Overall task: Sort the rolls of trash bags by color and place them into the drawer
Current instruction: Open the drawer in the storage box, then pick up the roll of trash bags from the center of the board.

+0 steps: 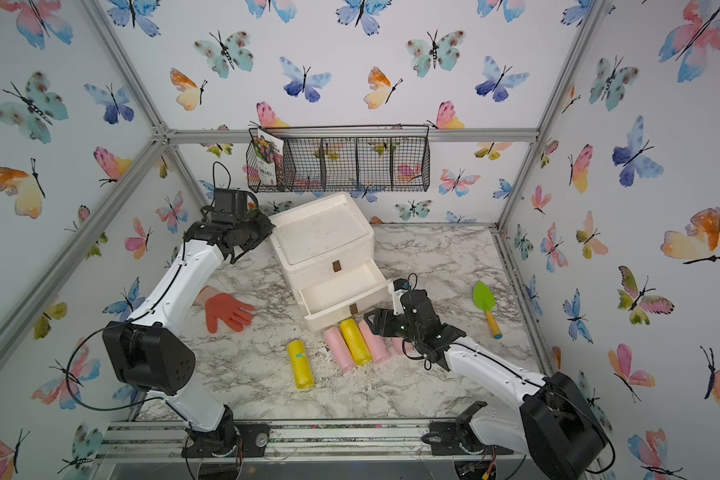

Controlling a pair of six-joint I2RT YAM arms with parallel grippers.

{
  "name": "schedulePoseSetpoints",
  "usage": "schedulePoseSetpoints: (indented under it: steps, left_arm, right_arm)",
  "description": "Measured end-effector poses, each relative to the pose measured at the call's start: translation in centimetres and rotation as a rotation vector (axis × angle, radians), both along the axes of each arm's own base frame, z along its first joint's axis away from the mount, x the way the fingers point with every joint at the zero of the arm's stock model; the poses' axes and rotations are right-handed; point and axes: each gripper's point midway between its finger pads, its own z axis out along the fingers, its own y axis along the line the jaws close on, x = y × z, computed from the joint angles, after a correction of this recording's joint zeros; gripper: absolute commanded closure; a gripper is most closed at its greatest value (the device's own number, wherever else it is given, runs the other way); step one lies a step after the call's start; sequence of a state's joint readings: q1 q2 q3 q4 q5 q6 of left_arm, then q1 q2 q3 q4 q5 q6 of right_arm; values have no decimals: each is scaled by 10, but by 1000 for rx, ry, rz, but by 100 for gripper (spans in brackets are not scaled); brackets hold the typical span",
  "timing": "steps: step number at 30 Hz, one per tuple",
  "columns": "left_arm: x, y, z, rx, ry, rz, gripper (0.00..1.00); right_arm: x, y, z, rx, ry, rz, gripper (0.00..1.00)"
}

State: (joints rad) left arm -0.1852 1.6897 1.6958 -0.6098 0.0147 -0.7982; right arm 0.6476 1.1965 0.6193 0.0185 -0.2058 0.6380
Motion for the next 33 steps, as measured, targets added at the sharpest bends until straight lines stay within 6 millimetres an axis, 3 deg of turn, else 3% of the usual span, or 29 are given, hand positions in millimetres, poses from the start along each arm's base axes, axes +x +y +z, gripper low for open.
schedulePoseSetpoints:
  steps: [11, 24, 27, 33]
  left_arm:
    - [0, 0, 0, -2, -8, 0, 100]
    - [0, 0, 0, -1, -8, 0, 100]
    - [0, 0, 0, -1, -8, 0, 100]
    - [0, 0, 0, -1, -8, 0, 100]
  right_arm:
    - [-8, -52, -71, -408, 146, -52, 22]
    - [2, -72, -100, -568, 165, -77, 23]
    - [9, -69, -103, -576, 156, -74, 28]
    - [14, -66, -101, -570, 130, -68, 50]
